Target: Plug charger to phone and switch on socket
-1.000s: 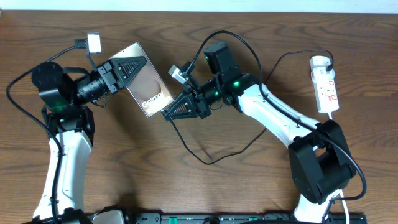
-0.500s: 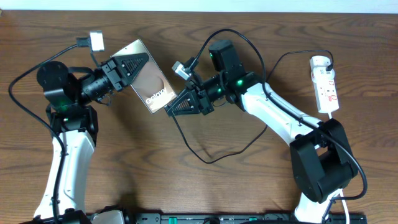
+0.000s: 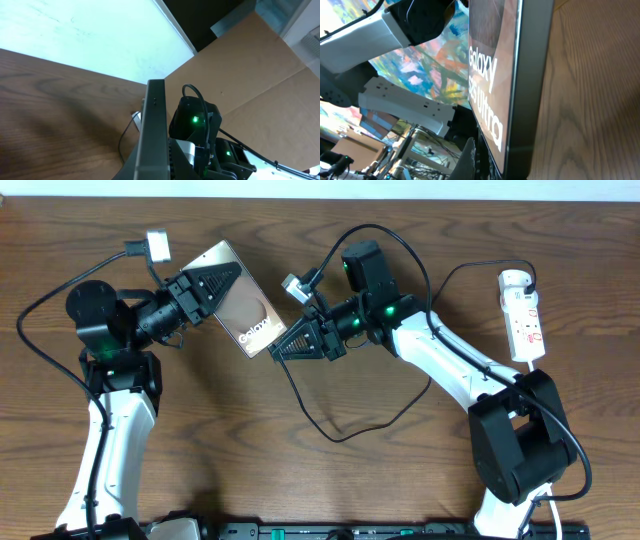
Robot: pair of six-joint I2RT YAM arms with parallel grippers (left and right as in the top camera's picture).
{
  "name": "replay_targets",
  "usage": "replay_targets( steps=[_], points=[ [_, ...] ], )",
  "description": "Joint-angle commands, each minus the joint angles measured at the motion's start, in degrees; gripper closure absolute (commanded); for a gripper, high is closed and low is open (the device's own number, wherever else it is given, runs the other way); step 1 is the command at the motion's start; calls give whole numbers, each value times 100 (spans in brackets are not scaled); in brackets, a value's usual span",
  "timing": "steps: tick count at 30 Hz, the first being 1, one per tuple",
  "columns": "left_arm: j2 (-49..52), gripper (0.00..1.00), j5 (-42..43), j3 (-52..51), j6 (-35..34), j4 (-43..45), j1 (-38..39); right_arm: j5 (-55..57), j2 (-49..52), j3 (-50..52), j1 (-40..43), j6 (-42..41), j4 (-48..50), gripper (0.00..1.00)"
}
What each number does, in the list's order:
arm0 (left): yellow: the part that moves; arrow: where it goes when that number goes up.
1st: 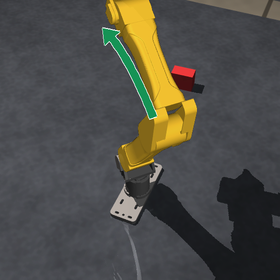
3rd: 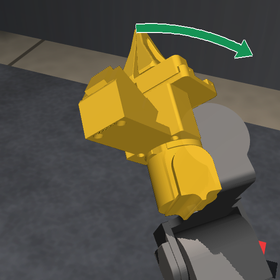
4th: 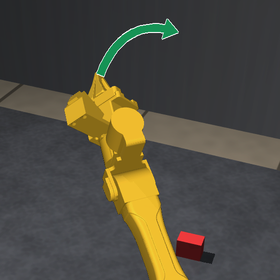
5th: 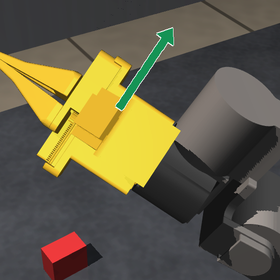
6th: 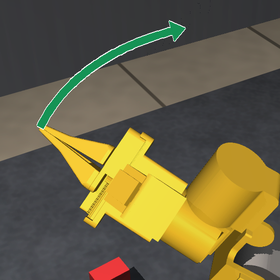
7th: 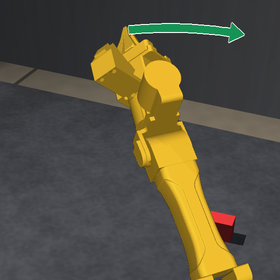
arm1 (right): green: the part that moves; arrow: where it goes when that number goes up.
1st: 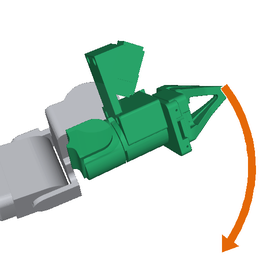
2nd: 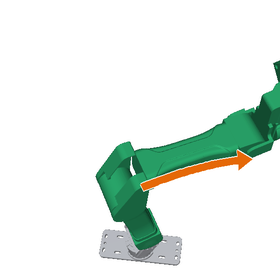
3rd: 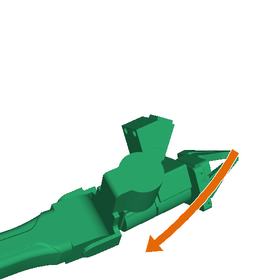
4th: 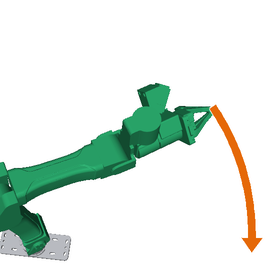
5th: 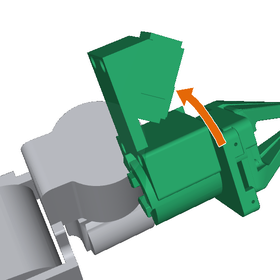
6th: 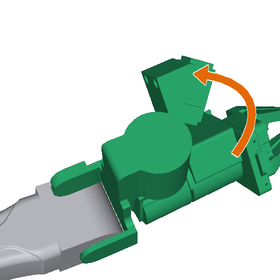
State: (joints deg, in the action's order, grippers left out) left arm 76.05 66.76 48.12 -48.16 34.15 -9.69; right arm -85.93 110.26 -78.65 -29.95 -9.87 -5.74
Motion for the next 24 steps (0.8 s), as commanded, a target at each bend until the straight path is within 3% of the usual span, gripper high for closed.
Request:
replay_targets(
  steps=[1,17,22,24],
  points=[
    [-13,93,328,-195,247,-20,116,-168,-48,-179,87,0,127,99],
    [-13,93,326,-195,249,-20,116,-216,-48,-179,87,2,127,98],
    [-13,93,321,-195,249,-20,116,-232,-48,-179,87,2,127,87],
    [-13,93,321,-195,249,-20,116,-232,-48,-179,87,2,127,75]
  ],
)
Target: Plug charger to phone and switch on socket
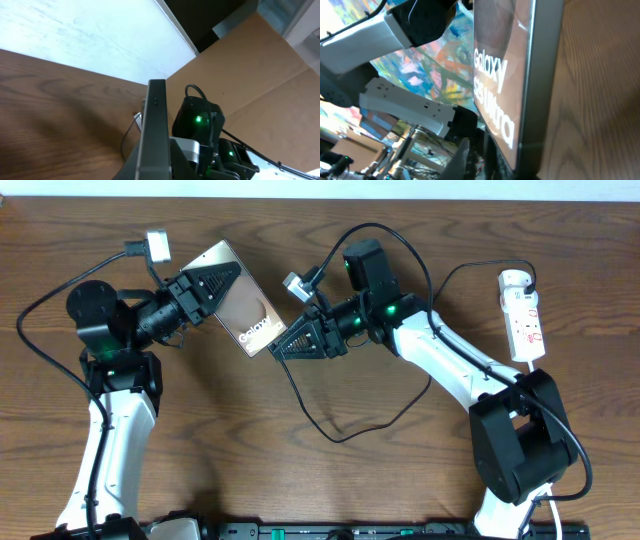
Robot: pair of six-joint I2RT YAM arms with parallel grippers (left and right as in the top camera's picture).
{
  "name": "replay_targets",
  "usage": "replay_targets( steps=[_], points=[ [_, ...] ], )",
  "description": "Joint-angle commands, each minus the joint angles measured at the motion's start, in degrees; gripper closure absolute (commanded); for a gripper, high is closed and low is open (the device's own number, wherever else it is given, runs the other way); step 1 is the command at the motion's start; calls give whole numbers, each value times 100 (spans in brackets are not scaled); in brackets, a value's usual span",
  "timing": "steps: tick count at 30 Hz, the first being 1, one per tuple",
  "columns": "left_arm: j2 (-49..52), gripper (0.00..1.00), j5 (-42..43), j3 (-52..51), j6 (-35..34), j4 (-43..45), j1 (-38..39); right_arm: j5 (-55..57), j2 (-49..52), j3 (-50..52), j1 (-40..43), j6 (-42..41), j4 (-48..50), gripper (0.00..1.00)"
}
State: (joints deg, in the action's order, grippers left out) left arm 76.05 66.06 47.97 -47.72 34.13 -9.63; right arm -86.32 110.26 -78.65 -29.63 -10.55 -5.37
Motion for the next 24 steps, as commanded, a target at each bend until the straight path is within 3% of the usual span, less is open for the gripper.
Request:
replay_targets(
  steps=[1,9,24],
  points=[
    [-13,93,393,-179,205,-17,109,-192,-48,-179,52,70,90,69],
    [-13,93,391,-179,205,-17,109,-195,-48,-179,35,70,87,1],
    [-13,92,588,-179,205,-63,-39,-20,-46,-179,114,-223,44,1]
  ],
)
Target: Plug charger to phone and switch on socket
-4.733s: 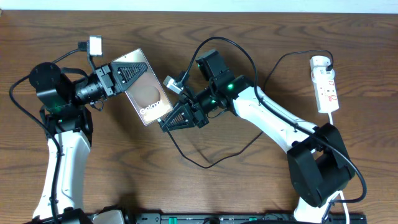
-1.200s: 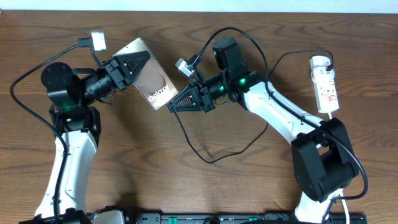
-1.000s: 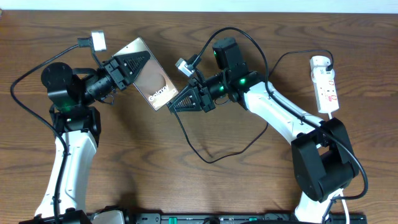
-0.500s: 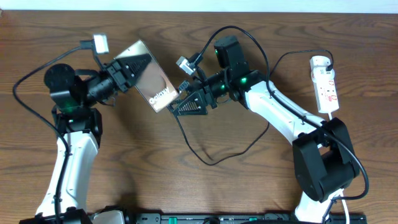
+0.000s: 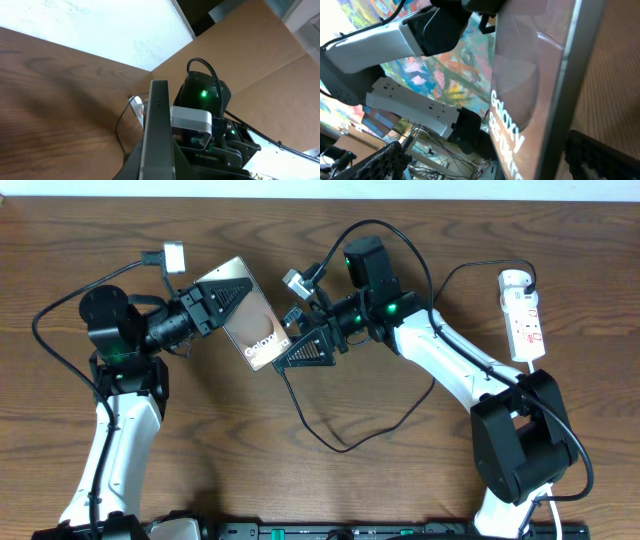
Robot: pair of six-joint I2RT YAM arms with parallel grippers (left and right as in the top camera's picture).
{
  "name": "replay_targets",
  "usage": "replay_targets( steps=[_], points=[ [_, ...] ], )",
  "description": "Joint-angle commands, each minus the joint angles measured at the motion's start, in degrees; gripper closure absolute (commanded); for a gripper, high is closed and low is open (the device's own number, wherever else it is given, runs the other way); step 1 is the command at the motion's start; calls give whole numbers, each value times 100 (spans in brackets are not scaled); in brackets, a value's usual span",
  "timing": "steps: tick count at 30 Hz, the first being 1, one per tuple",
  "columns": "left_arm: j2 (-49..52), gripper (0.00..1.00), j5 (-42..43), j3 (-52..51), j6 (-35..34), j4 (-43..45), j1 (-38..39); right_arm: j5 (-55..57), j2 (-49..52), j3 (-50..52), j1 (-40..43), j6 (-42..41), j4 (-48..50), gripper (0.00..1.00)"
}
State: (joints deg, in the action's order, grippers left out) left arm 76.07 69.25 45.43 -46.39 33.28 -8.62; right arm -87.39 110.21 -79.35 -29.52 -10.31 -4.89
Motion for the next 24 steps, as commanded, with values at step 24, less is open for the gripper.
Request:
replay_targets(
  steps=[24],
  points=[
    [-9,93,-1792,74,2133,-4299,-1799,2785,-44,-109,671,-636,-1613,1]
  ],
)
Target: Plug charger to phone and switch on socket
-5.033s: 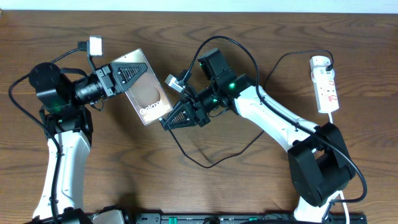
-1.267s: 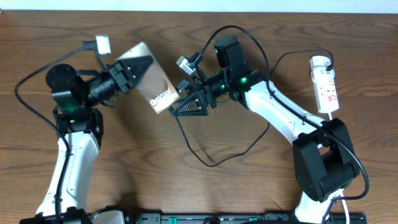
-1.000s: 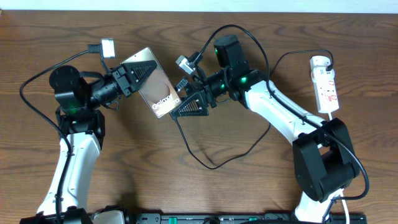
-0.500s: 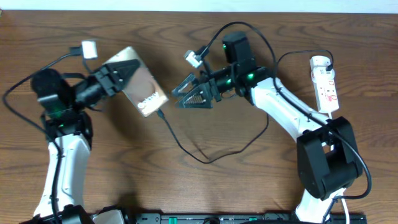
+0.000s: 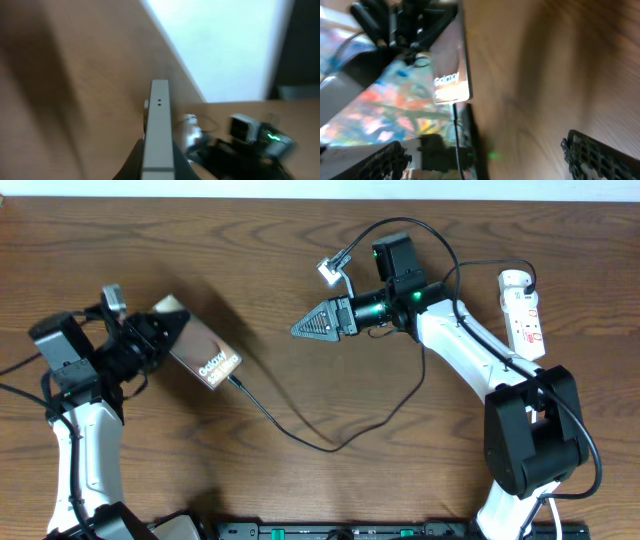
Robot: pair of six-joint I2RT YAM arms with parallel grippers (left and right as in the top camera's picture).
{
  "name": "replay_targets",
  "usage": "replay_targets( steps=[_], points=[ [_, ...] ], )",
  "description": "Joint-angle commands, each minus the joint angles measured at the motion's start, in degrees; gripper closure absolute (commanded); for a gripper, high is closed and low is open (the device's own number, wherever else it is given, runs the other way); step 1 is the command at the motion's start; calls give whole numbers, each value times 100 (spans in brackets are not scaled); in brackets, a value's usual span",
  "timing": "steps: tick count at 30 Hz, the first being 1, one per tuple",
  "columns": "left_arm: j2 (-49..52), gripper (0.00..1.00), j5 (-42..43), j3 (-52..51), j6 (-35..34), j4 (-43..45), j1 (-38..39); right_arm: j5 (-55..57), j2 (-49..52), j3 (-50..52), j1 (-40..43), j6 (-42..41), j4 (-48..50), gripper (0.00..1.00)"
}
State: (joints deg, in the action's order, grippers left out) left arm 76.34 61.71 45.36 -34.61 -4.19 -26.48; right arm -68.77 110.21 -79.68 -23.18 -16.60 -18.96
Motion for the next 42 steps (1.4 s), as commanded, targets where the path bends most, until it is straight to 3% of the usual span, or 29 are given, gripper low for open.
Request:
replay_targets(
  steps=[1,8,22,42],
  points=[
    [-35,93,-1335,81,1062,-837,-9,1215,-44,-76,37,-7,-345,1],
    [72,93,-2385,68,1469,-1600,59,2542,-44,-76,37,-9,-1054,1],
    [1882,93,-1923,46,1434,-1255,334,2800,-46,-76,37,98,-1261,1],
    [1991,93,-2380,-149,1423,-1333,358,2986,-46,-76,37,101,-1320,1]
  ],
)
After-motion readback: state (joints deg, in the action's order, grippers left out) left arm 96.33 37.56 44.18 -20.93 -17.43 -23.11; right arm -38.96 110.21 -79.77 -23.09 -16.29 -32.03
